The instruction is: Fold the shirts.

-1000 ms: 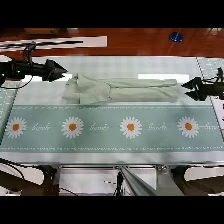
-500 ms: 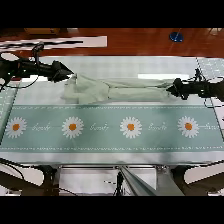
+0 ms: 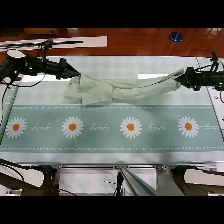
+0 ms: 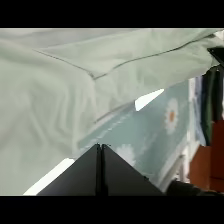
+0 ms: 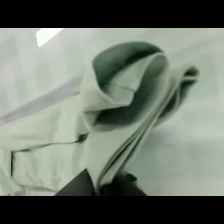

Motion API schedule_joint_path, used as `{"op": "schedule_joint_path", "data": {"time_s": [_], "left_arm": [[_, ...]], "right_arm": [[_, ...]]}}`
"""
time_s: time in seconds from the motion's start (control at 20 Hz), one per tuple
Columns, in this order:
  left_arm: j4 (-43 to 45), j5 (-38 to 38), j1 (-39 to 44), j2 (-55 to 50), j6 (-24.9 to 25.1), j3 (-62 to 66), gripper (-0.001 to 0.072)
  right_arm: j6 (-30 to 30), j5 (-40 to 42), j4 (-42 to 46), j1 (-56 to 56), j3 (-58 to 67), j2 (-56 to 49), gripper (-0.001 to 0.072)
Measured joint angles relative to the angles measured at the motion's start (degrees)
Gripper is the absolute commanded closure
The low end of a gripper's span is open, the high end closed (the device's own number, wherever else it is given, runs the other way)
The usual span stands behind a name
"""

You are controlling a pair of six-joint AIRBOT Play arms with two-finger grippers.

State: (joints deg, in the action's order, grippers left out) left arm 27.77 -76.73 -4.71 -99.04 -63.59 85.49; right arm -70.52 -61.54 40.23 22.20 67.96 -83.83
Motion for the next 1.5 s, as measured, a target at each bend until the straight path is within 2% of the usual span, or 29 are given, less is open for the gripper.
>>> {"op": "schedule_joint_path", "data": {"time_s": [0.2, 0.75, 0.95, 1.5], "left_arm": [[-4.0, 0.5, 6.9, 0.0, -1.1, 0.0, 0.0685], [-5.7, 13.7, 29.4, -2.8, -5.1, 0.0, 0.0685], [-7.7, 17.0, 35.3, -5.0, -6.0, 0.0, 0.0685], [-16.8, 20.5, 47.5, -14.0, -6.3, 1.6, 0.0686]], "right_arm": [[-0.6, -4.8, 6.1, 0.3, 0.0, 8.2, 0.0692], [-5.7, -17.8, 23.4, 0.3, 0.0, 28.0, 0.0692], [-7.2, -21.1, 26.0, 0.3, 0.0, 32.7, 0.0692], [-10.0, -26.4, 27.8, 0.3, 0.0, 39.4, 0.0691]]}}
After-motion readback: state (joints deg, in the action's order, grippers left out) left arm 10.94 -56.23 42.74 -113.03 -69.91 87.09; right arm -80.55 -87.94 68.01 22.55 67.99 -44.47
